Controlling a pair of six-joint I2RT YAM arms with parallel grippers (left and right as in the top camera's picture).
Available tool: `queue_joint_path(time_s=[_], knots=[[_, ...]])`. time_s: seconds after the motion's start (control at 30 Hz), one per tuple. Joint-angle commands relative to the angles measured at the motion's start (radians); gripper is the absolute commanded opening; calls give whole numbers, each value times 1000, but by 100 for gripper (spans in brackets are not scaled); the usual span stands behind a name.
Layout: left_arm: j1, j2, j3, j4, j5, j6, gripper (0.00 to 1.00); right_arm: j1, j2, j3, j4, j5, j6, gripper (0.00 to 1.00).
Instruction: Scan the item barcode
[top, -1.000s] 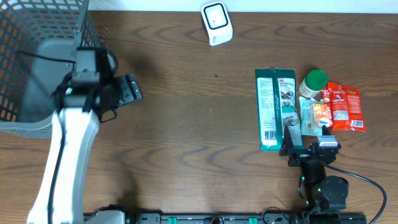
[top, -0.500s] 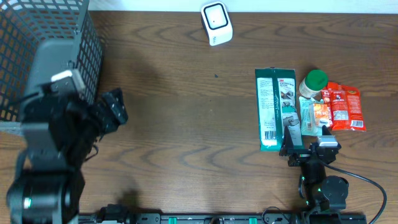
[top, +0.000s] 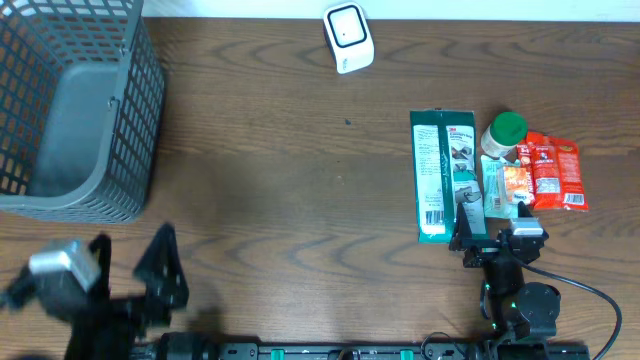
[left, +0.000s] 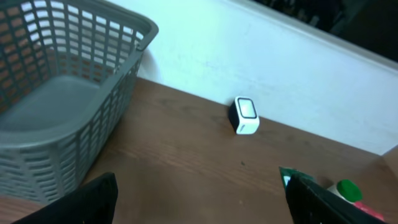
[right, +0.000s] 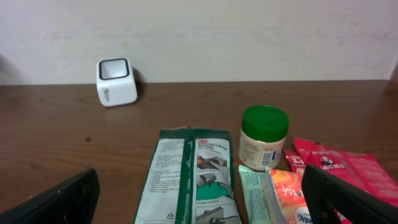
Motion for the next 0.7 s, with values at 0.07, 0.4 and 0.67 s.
queue_joint_path(time_s=[0.07, 0.4, 0.67], knots=[[8, -163, -11, -80, -13, 21, 87, -7, -5, -2, -3, -4, -11, 99], [8, -330, -164, -80, -12, 21, 87, -7, -5, -2, -3, -4, -11, 99], [8, -437, -382, 32, -12, 20, 87, -7, -5, -2, -3, -4, -11, 99]])
